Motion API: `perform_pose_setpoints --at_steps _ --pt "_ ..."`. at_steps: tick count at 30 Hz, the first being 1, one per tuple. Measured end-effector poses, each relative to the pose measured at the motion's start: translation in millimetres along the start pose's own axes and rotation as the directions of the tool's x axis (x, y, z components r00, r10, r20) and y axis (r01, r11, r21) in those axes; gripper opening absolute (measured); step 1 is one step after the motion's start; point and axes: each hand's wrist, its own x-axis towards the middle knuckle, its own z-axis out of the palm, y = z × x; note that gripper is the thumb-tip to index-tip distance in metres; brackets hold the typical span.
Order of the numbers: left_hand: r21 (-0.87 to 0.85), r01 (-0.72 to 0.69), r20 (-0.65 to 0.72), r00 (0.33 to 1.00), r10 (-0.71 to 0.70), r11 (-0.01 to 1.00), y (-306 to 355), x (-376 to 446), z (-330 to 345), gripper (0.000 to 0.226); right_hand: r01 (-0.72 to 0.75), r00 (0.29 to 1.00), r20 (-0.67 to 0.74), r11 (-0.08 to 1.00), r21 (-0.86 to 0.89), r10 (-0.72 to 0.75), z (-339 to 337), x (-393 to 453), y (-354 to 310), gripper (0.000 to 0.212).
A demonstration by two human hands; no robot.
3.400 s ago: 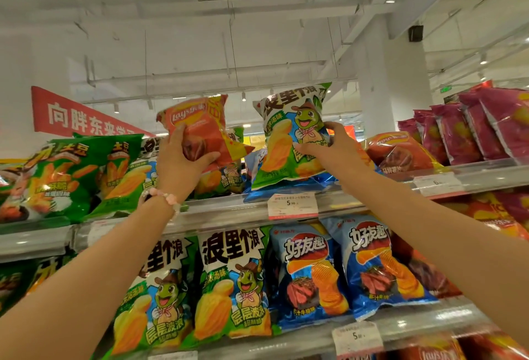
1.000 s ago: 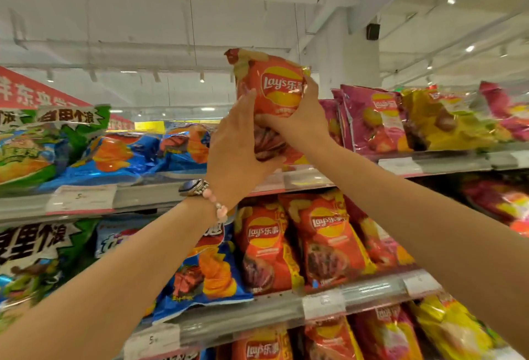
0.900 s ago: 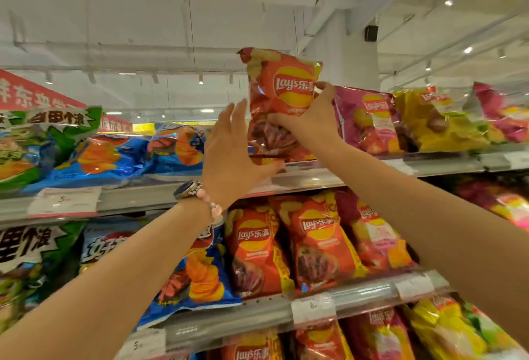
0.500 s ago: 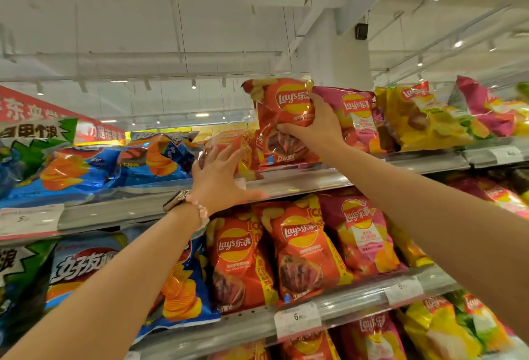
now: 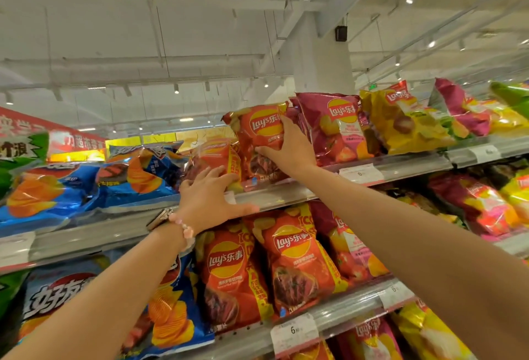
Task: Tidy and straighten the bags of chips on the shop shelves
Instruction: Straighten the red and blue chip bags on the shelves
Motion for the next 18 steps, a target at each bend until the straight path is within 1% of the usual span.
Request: perform_pose_setpoints --at_steps 1,2,3,4,5,6,7,8,10,12,13,14,16,17,18 --pt "-0.06 -0.002 -0.016 1.0 0.001 0.998 1 0 -2 0.115 -0.014 1.0 0.007 1.0 -0.016 0.014 1 0 0 0.093" --pt "-0.181 0.004 -0.053 0.999 -0.013 0.983 3 1 -4 0.114 -0.031 0.999 0.013 0.999 -0.031 0.032 1 1 1 0.094" --pt "-0.344 0.009 -0.103 0.994 -0.047 0.939 6 2 -7 0.108 -0.05 0.998 0.021 0.998 -0.043 0.051 1 2 2 0.096" --pt "-0.502 0.003 -0.162 0.982 -0.097 0.865 9 7 -8 0.098 -0.069 0.997 0.036 0.996 -0.05 0.071 1 2 3 0.098" --pt "-0.621 -0.016 -0.217 0.964 -0.152 0.784 12 14 -9 0.083 -0.087 0.994 0.059 0.995 -0.046 0.09 0 2 5 0.099" --pt "-0.69 -0.024 -0.241 0.95 -0.198 0.724 17 21 -9 0.07 -0.102 0.991 0.091 0.995 -0.021 0.103 -2 2 7 0.099" --pt "-0.731 -0.015 -0.228 0.948 -0.223 0.682 23 29 -9 0.065 -0.111 0.986 0.127 0.994 0.025 0.107 -5 3 10 0.097" --pt "-0.757 0.0 -0.194 0.955 -0.224 0.654 29 36 -9 0.069 -0.116 0.981 0.165 0.99 0.079 0.101 -8 4 14 0.091" --pt "-0.76 -0.007 -0.164 0.97 -0.181 0.65 42 47 -6 0.08 -0.111 0.969 0.239 0.978 0.176 0.067 -17 8 22 0.076" --pt "-0.729 -0.048 -0.177 0.977 -0.12 0.683 52 52 -1 0.084 -0.087 0.946 0.323 0.969 0.231 0.008 -26 12 29 0.063" --pt "-0.696 -0.058 -0.178 0.98 -0.093 0.716 54 53 2 0.084 -0.084 0.928 0.373 0.965 0.249 -0.016 -30 12 32 0.062" --pt "-0.633 -0.05 -0.171 0.982 -0.076 0.773 57 55 6 0.085 -0.083 0.901 0.432 0.961 0.262 -0.04 -33 13 37 0.064" --pt "-0.461 -0.011 -0.161 0.984 -0.071 0.888 61 56 11 0.085 -0.062 0.84 0.537 0.968 0.245 -0.083 -39 11 46 0.071" --pt "-0.4 0.008 -0.163 0.983 -0.08 0.916 63 56 13 0.084 -0.033 0.821 0.561 0.973 0.229 -0.104 -41 11 50 0.073" --pt "-0.376 0.026 -0.162 0.982 -0.094 0.926 63 56 14 0.083 -0.002 0.816 0.564 0.976 0.219 -0.125 -41 10 53 0.074"
